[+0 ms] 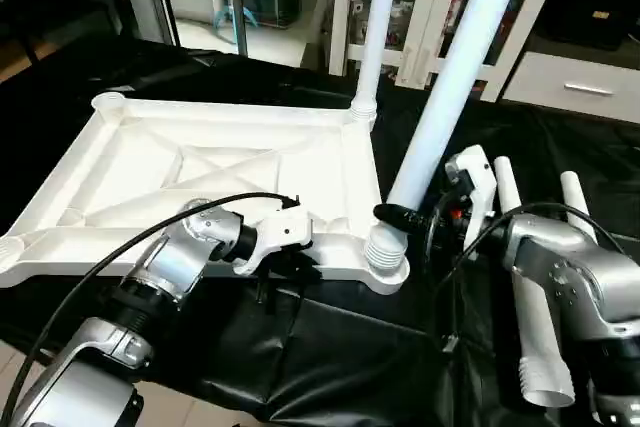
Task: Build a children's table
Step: Insert table leg to table base
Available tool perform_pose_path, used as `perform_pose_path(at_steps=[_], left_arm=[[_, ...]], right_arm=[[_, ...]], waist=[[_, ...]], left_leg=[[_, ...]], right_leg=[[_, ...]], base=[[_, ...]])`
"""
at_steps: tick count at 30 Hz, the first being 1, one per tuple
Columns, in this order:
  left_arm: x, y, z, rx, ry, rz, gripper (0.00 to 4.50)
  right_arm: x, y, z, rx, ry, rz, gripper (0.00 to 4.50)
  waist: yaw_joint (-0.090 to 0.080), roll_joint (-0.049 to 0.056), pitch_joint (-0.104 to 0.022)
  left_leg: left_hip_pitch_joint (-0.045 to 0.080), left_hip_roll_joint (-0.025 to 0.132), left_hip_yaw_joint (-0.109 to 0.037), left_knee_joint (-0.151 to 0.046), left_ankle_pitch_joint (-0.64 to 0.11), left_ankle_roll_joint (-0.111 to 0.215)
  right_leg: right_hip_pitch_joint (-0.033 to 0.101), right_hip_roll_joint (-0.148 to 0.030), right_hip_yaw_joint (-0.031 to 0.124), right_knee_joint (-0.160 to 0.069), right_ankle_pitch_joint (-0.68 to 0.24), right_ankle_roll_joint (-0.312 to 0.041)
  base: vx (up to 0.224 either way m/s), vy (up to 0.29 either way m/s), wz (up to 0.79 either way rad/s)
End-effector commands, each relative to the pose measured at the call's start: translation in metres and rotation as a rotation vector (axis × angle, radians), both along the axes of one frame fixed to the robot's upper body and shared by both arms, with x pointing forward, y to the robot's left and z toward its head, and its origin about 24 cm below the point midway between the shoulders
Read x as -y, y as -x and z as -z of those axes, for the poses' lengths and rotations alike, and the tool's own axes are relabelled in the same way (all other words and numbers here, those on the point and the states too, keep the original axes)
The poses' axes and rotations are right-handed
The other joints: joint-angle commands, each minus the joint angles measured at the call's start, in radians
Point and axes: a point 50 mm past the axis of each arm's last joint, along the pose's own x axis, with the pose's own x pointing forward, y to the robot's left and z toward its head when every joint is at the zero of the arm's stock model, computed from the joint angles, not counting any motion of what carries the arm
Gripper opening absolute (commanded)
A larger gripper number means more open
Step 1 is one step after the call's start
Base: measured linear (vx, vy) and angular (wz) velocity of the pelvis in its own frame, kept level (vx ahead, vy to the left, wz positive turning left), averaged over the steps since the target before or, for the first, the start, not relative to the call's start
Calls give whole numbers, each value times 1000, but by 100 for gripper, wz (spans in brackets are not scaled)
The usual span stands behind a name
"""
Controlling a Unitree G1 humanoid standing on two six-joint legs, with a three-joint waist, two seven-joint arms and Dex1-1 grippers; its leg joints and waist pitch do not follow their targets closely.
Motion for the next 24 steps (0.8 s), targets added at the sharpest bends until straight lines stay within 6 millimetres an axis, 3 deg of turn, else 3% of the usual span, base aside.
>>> perform_pose_path(at_steps=[1, 3, 5, 13, 24], left_arm=[[-1, 8, 17, -74, -30, 5, 0], [-1, 8, 17, -77, -33, 7, 0], [-1, 8, 17, -79, -34, 7, 0], [-2, 8, 17, -77, -33, 4, 0], [-2, 7, 16, -60, -36, 6, 0]], right_arm=[[1, 2, 8, -43, 38, -13, 186], [1, 1, 10, -62, 59, -31, 186], [1, 1, 10, -66, 64, -36, 186], [5, 6, 5, -99, 68, -93, 185], [4, 2, 8, -79, 60, -60, 185]], waist=[[0, -17, -43], [0, -24, -43], [1, -21, -43], [3, -26, -43], [2, -21, -43]], left_leg=[[-9, 62, -19, -84, -65, 35], [-9, 63, -19, -84, -68, 35], [-8, 64, -20, -85, -70, 32], [-9, 63, -20, -84, -72, 34], [-8, 64, -19, -84, -73, 29]], right_leg=[[45, -90, 45, -79, -220, -204], [45, -90, 45, -80, -228, -199], [43, -91, 46, -81, -234, -199], [46, -91, 46, -81, -229, -202], [43, -92, 46, -80, -212, -216]], base=[[0, 0, 0], [0, 0, 0], [0, 0, 0], [0, 0, 0], [0, 0, 0]])
